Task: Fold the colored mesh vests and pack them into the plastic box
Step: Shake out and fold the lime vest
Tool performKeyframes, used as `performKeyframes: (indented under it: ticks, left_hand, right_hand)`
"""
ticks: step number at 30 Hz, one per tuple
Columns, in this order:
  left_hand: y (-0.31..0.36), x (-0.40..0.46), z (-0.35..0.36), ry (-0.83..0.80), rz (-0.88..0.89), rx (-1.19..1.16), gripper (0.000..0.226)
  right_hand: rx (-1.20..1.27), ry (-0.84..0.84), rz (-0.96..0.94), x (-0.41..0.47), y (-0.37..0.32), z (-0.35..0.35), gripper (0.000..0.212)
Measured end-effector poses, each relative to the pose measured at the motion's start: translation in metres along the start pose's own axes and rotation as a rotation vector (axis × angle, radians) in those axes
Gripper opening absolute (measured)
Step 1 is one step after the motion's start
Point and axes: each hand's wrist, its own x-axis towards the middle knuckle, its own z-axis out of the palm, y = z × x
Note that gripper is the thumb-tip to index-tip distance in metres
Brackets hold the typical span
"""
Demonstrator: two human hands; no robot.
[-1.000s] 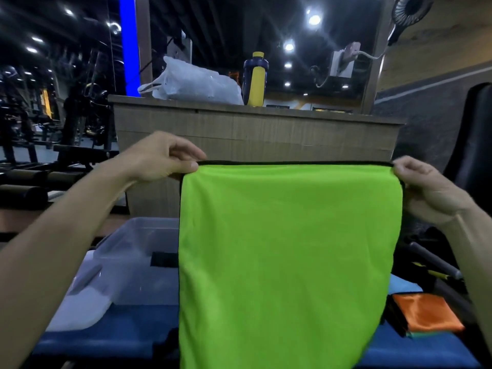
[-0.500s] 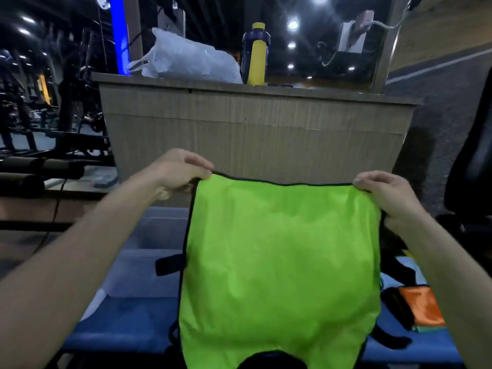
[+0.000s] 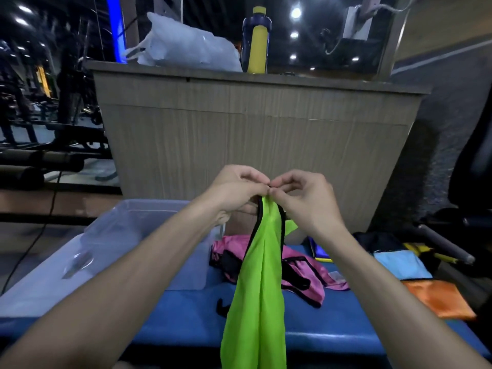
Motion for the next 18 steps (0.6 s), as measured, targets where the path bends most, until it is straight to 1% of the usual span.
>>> performKeyframes:
  ticks: [2, 6, 8, 9, 11, 13, 15, 16, 18]
  left_hand:
    - [0.000, -0.001, 0.000, 0.005, -0.016, -0.036, 0.015]
    - [0.004, -0.003, -0.002, 0.016, -0.008, 0.032, 0.014]
    - [0.010, -0.006, -0.004, -0.005, -0.015, 0.037, 0.018]
    - [0.013, -0.008, -0.005, -0.022, -0.022, 0.023, 0.020]
    - [0.017, -0.014, -0.008, -0.071, -0.029, -0.059, 0.023]
    - [0.020, -0.021, -0.014, -0.129, -0.031, -0.198, 0.025]
    - [0.020, -0.028, -0.020, -0.194, -0.020, -0.288, 0.028]
    - [0.020, -0.032, -0.024, -0.217, 0.003, -0.280, 0.028]
    - [0.017, -0.035, -0.035, -0.196, 0.119, -0.127, 0.025]
  right_hand:
    - [-0.069, -0.022, -0.041, -0.003, -0.007, -0.002, 0.006]
    - [-0.206, -0.077, -0.100, -0.009, -0.022, -0.008, 0.019]
    - [-0.260, -0.099, -0.110, -0.012, -0.027, -0.007, 0.024]
    - [-0.283, -0.096, -0.125, -0.012, -0.028, -0.007, 0.025]
    - [-0.295, -0.064, -0.166, -0.012, -0.029, -0.009, 0.020]
    - [-0.235, -0.021, -0.198, -0.010, -0.027, -0.013, 0.015]
    - [-0.156, -0.008, -0.203, -0.008, -0.023, -0.020, 0.017]
    - [-0.109, -0.039, -0.203, -0.006, -0.020, -0.025, 0.019]
    - [0.040, -0.203, -0.202, -0.001, -0.016, -0.042, 0.024]
